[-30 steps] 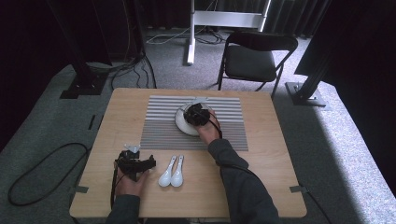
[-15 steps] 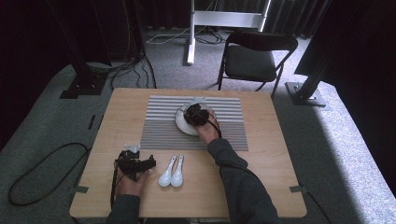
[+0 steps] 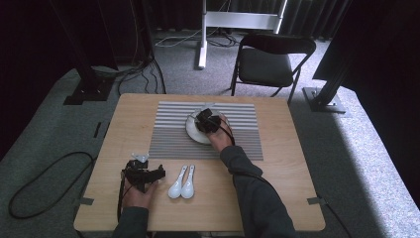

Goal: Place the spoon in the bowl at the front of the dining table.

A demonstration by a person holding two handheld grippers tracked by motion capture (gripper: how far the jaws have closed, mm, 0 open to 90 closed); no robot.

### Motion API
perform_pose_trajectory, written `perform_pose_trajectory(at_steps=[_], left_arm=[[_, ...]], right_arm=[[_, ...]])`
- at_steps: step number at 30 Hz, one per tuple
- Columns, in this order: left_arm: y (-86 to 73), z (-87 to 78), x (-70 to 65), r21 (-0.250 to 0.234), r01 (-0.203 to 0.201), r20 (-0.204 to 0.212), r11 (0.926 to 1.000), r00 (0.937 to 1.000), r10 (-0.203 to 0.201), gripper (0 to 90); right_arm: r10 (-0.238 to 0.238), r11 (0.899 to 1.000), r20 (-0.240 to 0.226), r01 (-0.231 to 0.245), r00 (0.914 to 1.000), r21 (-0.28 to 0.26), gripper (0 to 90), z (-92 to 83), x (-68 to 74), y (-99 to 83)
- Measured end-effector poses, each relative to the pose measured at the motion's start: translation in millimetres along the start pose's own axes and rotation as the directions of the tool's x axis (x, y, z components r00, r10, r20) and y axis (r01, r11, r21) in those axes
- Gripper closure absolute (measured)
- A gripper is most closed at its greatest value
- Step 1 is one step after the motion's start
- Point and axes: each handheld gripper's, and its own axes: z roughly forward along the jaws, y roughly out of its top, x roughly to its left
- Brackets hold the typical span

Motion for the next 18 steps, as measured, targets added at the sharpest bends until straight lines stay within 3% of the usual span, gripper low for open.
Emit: perform_pose_trajectory(at_steps=[8, 18], left_arm=[[0.1, -0.3, 0.3, 0.004, -0.005, 0.001, 1.0000, 1.0000, 0.005, 3.4], [0.0, -0.2, 0.2, 0.003, -0.003, 0.001, 1.0000, 1.0000, 0.003, 3.4]], right_arm=[[0.007, 1.000, 0.004, -0.007, 1.0000, -0.002, 62.9, -3.7, -4.5, -5.8], [0.007, 0.997, -0.041, -0.011, 0.9991, -0.077, 52.2, -30.8, -15.0, -20.8]])
